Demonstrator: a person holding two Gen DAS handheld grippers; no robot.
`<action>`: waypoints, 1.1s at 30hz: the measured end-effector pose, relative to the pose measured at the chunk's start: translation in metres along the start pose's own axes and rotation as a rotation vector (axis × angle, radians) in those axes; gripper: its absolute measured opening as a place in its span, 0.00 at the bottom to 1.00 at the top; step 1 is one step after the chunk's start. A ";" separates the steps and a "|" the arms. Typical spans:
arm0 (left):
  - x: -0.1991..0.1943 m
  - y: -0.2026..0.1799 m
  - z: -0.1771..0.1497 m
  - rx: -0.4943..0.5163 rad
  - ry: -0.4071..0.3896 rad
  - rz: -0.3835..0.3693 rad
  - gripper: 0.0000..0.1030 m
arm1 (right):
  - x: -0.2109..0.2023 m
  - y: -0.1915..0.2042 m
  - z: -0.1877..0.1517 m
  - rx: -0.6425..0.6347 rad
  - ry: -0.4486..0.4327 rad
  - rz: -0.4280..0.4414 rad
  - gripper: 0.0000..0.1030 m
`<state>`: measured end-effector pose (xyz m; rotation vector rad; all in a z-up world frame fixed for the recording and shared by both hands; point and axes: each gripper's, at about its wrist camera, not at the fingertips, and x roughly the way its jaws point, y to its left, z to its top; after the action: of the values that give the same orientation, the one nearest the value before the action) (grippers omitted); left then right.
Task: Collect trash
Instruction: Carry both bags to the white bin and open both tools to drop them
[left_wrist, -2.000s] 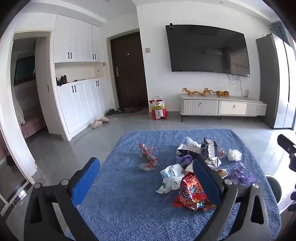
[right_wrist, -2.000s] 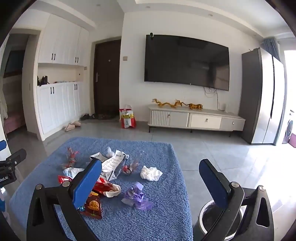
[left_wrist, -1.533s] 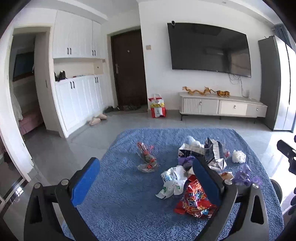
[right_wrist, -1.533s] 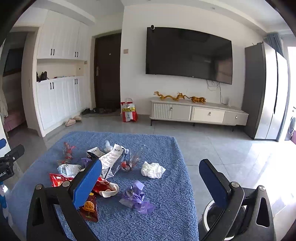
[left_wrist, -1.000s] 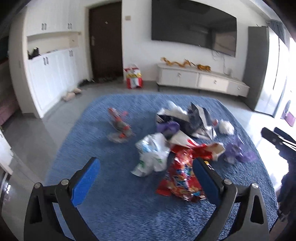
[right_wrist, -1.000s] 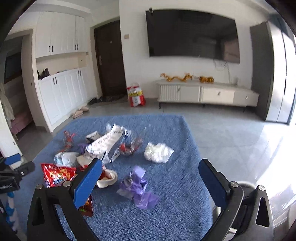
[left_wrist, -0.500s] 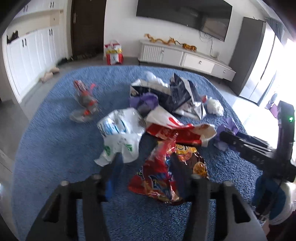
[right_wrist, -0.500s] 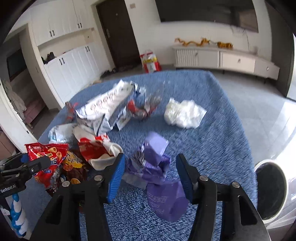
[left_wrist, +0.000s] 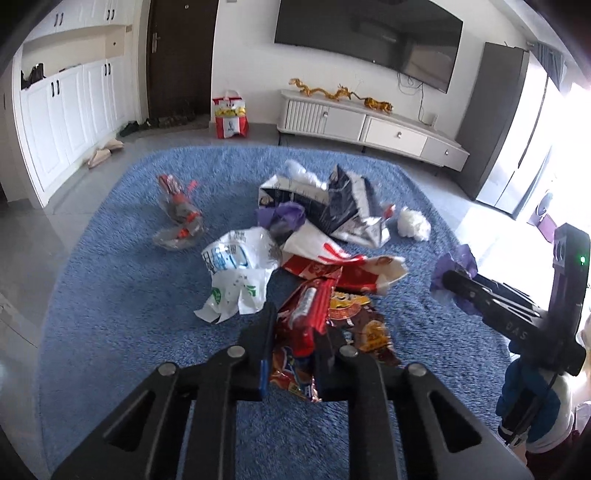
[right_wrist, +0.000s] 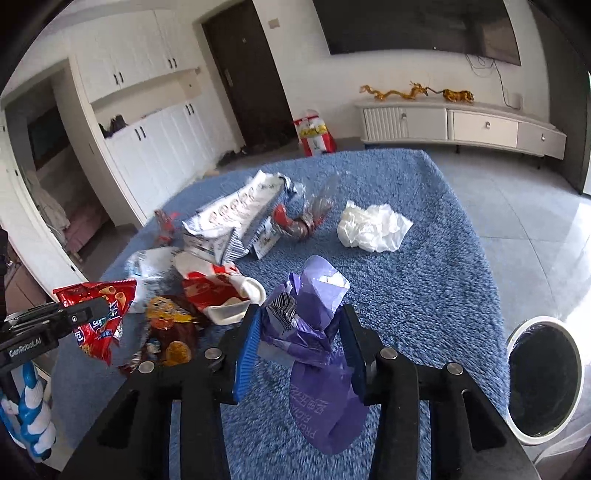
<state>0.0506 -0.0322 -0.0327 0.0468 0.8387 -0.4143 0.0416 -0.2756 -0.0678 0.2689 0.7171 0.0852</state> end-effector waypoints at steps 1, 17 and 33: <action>-0.006 -0.005 0.002 0.011 -0.009 -0.002 0.15 | -0.009 -0.002 0.000 0.004 -0.020 0.005 0.41; 0.064 -0.264 0.047 0.406 0.081 -0.316 0.16 | -0.116 -0.197 -0.032 0.245 -0.152 -0.389 0.41; 0.227 -0.424 0.052 0.409 0.302 -0.382 0.22 | -0.055 -0.337 -0.056 0.459 0.031 -0.492 0.46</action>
<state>0.0636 -0.5094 -0.1116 0.3383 1.0518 -0.9531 -0.0413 -0.5976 -0.1650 0.5214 0.8112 -0.5506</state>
